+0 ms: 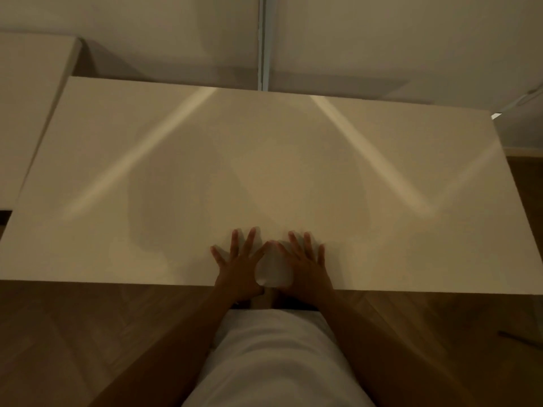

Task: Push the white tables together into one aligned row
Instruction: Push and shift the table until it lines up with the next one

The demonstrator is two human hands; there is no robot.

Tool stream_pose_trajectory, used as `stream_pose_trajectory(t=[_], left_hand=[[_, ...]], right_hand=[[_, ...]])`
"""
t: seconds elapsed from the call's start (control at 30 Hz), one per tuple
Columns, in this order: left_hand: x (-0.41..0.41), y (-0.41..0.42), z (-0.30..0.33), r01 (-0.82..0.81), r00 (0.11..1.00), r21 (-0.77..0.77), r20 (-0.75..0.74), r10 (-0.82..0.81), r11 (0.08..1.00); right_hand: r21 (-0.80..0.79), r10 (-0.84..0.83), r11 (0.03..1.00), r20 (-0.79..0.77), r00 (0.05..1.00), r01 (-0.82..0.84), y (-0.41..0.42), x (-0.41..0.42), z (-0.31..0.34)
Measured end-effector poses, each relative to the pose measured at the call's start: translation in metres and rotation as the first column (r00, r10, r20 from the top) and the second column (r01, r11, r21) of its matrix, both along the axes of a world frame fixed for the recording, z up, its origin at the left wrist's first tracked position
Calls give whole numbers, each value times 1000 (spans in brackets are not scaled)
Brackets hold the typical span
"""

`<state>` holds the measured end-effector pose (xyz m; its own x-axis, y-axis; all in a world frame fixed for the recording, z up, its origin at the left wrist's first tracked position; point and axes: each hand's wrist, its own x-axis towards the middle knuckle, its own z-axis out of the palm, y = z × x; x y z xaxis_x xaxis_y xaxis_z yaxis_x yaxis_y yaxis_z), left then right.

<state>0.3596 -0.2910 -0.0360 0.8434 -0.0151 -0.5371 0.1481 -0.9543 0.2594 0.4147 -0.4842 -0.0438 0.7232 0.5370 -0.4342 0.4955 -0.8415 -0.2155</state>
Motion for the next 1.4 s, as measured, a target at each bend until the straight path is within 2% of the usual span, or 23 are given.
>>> stream_pose_trajectory(t=[0.1, 0.2, 0.27, 0.33, 0.43, 0.67, 0.83, 1.07, 1.27, 1.4], left_hand=[[4, -6, 9, -225, 972, -143, 36, 232, 964], [6, -12, 16, -445, 847, -278, 179, 501, 851], [9, -15, 21, -495, 789, -329, 218, 575, 804], [15, -17, 23, -502, 775, -352, 223, 592, 790], [29, -16, 27, -486, 781, -359, 230, 580, 797], [75, -20, 39, -470, 790, -325, 258, 556, 820], [122, -6, 46, -441, 799, -309, 293, 525, 843], [249, 49, 53, -237, 883, -183, 369, 290, 954], [368, 96, 61, -158, 888, -110, 418, 190, 981], [429, 112, 55, -93, 903, -4, 422, 86, 996]], right_hand=[[51, -68, 996, -58, 996, 71, 1, 4, 9], [197, -181, 962, -48, 982, 186, 6, 9, 19], [300, -268, 918, -20, 963, 261, 7, 17, 24], [358, -318, 881, -38, 947, 310, 7, 28, 28], [374, -326, 865, -89, 941, 335, 9, 47, 34], [383, -279, 878, -74, 958, 285, 15, 88, 39], [415, -306, 857, -63, 950, 304, 34, 136, 46], [423, -403, 825, -21, 915, 374, 85, 250, 52], [423, -450, 815, 34, 893, 395, 125, 349, 60], [384, -420, 850, 80, 904, 361, 130, 405, 58]])
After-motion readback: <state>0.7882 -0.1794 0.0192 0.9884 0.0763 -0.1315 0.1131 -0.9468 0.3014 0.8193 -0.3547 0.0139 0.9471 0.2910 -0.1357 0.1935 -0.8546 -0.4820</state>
